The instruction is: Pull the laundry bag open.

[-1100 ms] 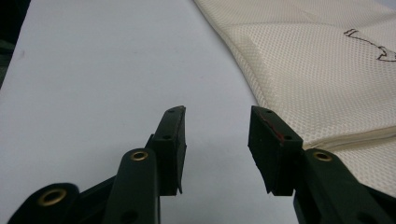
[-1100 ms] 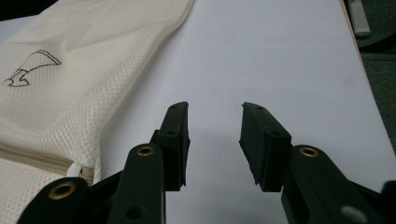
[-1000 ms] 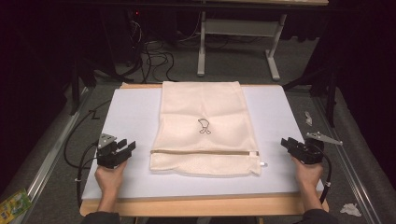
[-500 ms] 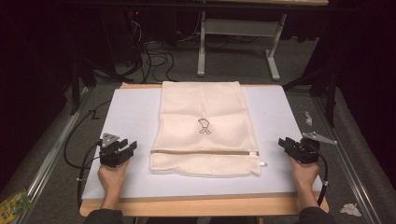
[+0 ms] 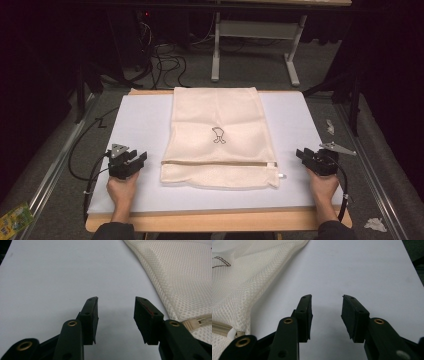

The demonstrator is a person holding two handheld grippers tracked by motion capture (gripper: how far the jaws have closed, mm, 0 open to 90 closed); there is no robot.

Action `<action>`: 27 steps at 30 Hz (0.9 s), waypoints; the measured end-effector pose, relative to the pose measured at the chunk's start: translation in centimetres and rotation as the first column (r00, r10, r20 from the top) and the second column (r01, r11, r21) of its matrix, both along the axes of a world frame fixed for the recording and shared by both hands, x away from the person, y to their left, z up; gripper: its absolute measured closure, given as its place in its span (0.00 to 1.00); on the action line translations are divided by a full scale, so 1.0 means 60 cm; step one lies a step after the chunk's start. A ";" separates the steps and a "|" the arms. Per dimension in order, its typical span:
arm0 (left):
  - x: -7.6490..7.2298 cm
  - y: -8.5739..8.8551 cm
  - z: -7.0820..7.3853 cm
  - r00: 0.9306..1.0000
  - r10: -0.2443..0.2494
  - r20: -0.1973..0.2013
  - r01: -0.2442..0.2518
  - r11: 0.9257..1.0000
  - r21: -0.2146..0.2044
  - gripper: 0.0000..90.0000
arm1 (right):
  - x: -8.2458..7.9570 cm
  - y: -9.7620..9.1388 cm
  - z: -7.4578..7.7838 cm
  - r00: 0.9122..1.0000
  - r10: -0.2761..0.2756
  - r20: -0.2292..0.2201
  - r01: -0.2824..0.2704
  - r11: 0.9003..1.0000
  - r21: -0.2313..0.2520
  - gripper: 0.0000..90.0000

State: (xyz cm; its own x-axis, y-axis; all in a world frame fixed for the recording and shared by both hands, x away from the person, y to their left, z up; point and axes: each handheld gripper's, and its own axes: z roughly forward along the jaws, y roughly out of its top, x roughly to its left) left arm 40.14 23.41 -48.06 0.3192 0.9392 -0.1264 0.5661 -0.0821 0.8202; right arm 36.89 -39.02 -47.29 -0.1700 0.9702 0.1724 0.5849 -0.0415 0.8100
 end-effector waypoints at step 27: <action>0.003 -0.009 -0.008 1.000 0.028 -0.013 -0.027 0.999 0.048 0.53 | 0.002 0.020 -0.006 1.000 -0.017 -0.016 0.015 0.992 -0.123 0.58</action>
State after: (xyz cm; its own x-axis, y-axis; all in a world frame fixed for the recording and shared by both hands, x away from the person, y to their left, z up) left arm 40.31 22.88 -48.53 0.2920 0.9526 -0.0857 0.5799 -0.1051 0.8079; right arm 36.98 -37.80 -47.67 -0.1523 0.9869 0.0542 0.5986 0.0485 0.7996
